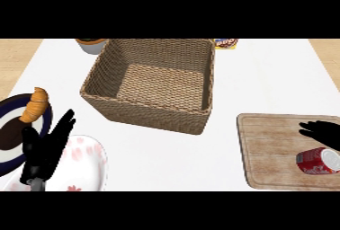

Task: Pick the can from the cutting board and place it in the basket

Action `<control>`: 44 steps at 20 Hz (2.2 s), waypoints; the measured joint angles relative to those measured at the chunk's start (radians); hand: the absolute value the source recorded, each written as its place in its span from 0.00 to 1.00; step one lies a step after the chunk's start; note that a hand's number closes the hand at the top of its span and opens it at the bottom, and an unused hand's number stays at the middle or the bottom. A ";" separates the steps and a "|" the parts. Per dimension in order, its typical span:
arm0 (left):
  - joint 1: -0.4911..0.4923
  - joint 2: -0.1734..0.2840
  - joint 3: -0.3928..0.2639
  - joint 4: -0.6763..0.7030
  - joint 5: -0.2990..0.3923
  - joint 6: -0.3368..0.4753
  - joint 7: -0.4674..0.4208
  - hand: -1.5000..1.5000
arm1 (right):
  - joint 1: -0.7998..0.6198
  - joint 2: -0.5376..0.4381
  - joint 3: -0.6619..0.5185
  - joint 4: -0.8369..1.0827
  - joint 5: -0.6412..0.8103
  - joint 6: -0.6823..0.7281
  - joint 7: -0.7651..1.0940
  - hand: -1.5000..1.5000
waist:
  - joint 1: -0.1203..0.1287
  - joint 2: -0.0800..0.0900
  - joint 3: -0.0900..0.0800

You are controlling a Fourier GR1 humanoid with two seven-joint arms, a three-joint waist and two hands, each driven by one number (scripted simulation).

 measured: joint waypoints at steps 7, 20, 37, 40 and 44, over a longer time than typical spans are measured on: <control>0.001 -0.008 -0.002 0.007 -0.011 0.000 -0.015 0.50 | -0.026 0.030 0.050 0.059 0.094 -0.016 0.027 0.00 | 0.002 -0.001 0.002; 0.006 -0.010 0.003 0.006 -0.018 0.002 -0.016 0.50 | -0.061 0.099 0.074 0.144 0.156 -0.048 0.000 0.00 | -0.003 -0.002 0.003; -0.008 0.001 0.000 -0.014 -0.015 -0.002 0.004 0.50 | -0.116 0.379 0.191 0.107 0.335 -0.159 0.245 1.00 | 0.021 0.002 -0.012; -0.016 0.004 -0.001 -0.024 -0.009 -0.005 0.007 0.50 | -0.125 0.494 0.223 0.093 0.362 -0.150 0.385 1.00 | 0.034 0.007 -0.019; -0.030 0.001 -0.008 -0.030 -0.006 -0.009 0.011 0.50 | -0.159 0.652 0.270 0.071 0.421 -0.150 0.578 1.00 | 0.053 0.010 -0.023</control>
